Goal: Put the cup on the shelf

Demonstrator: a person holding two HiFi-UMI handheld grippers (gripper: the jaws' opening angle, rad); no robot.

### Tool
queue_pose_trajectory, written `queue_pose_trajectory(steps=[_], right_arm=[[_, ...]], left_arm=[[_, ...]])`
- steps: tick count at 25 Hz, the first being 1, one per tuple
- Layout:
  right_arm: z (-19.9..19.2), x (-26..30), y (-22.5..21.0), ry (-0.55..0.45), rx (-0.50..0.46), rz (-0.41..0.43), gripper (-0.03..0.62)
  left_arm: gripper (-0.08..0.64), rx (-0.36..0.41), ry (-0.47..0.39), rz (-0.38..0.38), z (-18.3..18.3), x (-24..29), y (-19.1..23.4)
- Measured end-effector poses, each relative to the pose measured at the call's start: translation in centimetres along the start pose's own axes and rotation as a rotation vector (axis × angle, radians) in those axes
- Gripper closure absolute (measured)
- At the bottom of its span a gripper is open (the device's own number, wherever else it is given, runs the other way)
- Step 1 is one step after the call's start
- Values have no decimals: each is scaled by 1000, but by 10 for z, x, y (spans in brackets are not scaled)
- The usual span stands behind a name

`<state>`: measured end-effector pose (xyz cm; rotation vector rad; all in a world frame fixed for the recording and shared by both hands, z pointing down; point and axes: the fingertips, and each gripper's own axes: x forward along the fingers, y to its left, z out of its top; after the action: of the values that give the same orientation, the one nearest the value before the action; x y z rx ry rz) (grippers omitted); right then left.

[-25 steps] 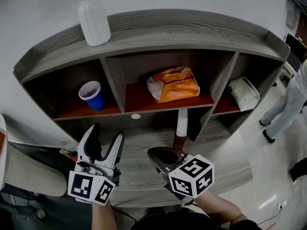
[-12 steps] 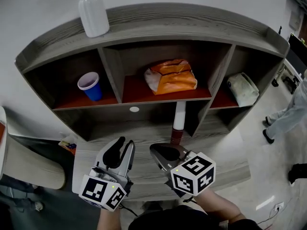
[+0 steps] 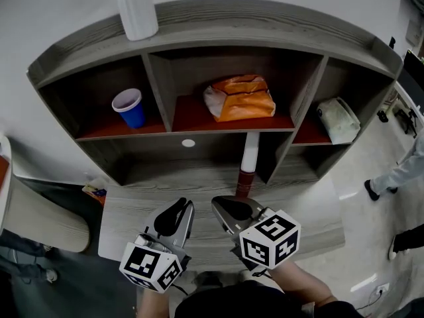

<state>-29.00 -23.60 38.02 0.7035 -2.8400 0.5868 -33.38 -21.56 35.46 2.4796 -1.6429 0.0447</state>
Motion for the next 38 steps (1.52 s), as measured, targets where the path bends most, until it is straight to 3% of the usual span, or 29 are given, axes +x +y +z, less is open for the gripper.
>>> queue_pose_trajectory(steps=[7, 13, 24, 38], right_arm=[[-8, -6, 2, -2, -16, -4, 592], [-22, -11, 1, 19, -11, -8, 592], [-39, -17, 1, 45, -39, -28, 592], [-32, -19, -3, 25, -36, -44, 592]], left_arm=[[568, -7, 84, 45, -31, -4, -9], [568, -35, 118, 44, -47, -6, -16], [568, -41, 147, 25, -58, -8, -26], [568, -34, 161, 3, -60, -7, -32]])
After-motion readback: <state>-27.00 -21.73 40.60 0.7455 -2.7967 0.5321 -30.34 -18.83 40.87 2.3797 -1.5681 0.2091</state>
